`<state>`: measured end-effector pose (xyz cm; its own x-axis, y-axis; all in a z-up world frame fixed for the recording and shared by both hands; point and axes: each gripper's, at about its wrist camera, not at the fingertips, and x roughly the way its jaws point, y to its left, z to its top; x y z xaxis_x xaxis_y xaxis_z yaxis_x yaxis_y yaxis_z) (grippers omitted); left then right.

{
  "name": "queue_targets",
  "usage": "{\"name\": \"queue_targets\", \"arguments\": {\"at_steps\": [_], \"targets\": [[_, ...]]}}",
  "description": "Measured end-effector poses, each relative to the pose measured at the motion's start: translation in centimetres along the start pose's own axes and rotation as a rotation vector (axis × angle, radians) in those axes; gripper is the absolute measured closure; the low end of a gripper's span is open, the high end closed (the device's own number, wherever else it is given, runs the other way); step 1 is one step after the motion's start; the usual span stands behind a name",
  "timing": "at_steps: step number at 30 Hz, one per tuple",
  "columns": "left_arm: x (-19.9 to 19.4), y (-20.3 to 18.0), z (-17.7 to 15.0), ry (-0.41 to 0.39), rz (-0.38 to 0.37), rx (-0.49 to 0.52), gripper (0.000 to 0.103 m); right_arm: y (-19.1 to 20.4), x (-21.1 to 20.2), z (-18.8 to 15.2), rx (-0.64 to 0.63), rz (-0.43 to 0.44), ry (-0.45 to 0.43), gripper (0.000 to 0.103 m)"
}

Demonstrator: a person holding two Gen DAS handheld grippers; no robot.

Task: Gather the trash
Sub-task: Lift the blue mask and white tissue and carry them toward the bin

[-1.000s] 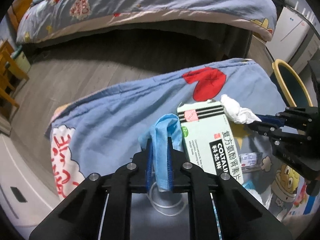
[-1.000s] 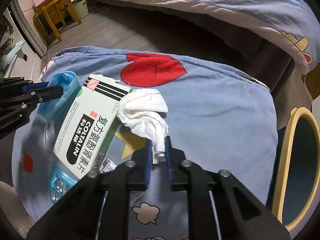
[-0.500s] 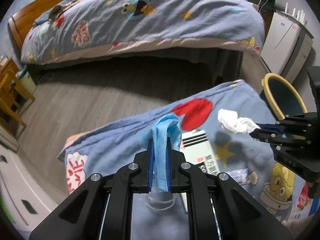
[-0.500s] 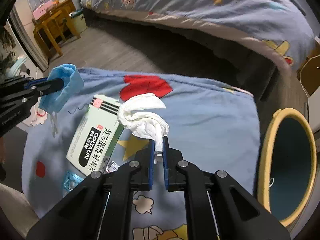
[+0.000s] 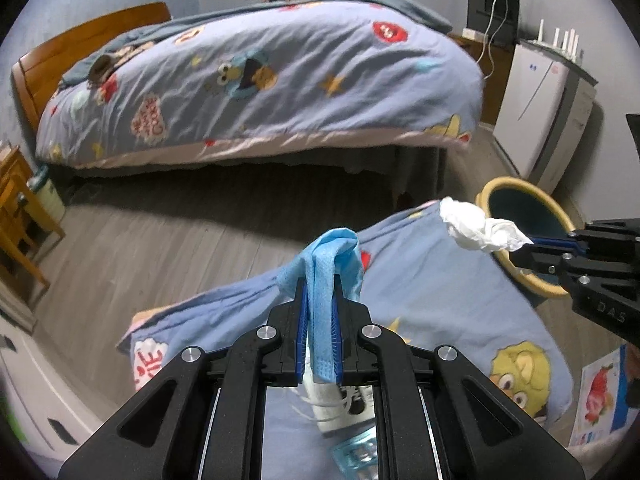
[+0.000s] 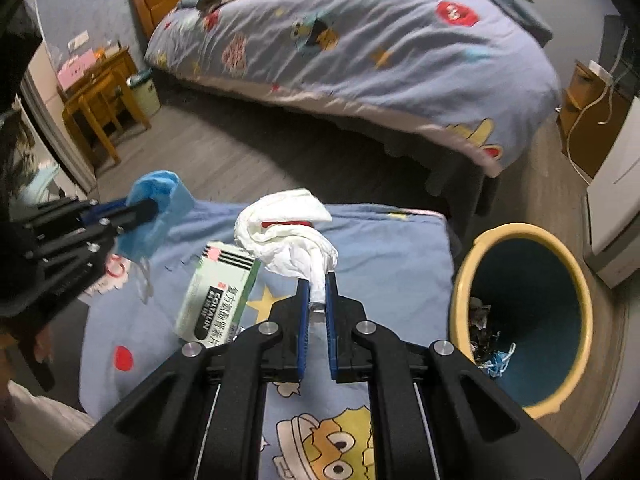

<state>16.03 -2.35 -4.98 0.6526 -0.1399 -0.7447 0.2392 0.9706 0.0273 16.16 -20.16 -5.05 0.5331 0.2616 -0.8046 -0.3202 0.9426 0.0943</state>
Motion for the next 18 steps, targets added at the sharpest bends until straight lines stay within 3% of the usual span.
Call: {"name": "queue_targets", "arguments": {"at_steps": [8,18], "targets": [[-2.1,-2.8,1.2,-0.060,-0.034,0.034,0.092,-2.4,-3.7,-1.0,0.102,-0.035,-0.018,0.096],[-2.4,-5.4,1.5,-0.075,-0.045,0.090,0.092,-5.2,-8.2,-2.6,0.225,-0.028,-0.066,0.096]]}}
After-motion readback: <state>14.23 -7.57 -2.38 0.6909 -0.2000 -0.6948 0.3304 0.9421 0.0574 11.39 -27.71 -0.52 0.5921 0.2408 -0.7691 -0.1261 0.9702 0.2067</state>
